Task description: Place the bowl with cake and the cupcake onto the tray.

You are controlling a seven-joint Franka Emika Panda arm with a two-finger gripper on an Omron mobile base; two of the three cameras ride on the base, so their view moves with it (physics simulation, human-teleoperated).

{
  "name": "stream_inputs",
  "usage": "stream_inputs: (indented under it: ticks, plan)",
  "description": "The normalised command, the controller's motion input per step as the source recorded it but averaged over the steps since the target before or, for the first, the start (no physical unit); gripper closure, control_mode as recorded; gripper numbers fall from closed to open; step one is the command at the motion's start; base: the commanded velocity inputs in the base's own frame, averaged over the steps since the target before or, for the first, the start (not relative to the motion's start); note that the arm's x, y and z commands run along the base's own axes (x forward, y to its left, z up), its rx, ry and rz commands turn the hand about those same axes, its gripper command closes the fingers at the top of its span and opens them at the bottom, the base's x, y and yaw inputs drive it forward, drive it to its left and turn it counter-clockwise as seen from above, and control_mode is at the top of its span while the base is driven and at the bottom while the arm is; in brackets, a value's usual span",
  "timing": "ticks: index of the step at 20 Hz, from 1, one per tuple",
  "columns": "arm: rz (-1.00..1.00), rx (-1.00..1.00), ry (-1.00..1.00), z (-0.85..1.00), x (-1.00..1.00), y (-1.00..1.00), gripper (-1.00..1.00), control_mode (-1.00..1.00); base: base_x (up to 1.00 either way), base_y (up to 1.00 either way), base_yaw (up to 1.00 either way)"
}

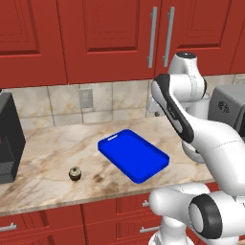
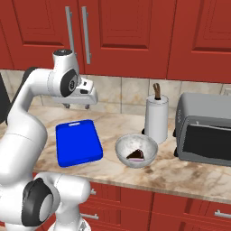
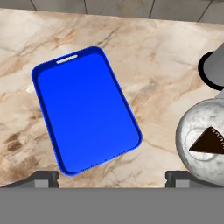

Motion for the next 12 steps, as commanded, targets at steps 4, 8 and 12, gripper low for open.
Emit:
stream_inputs:
  ticks: [4, 8, 12]
  plan:
    - [0.0, 0.0, 0.0, 0.0, 0.0, 0.0, -1.0, -1.0, 0.0, 0.0, 0.0]
    - [0.0, 0.0, 0.0, 0.0, 0.0, 0.0, -1.0, -1.0, 0.0, 0.0, 0.0]
    - [0.0, 0.0, 0.0, 0.0, 0.0, 0.0, -1.0, -1.0, 0.0, 0.0, 0.0]
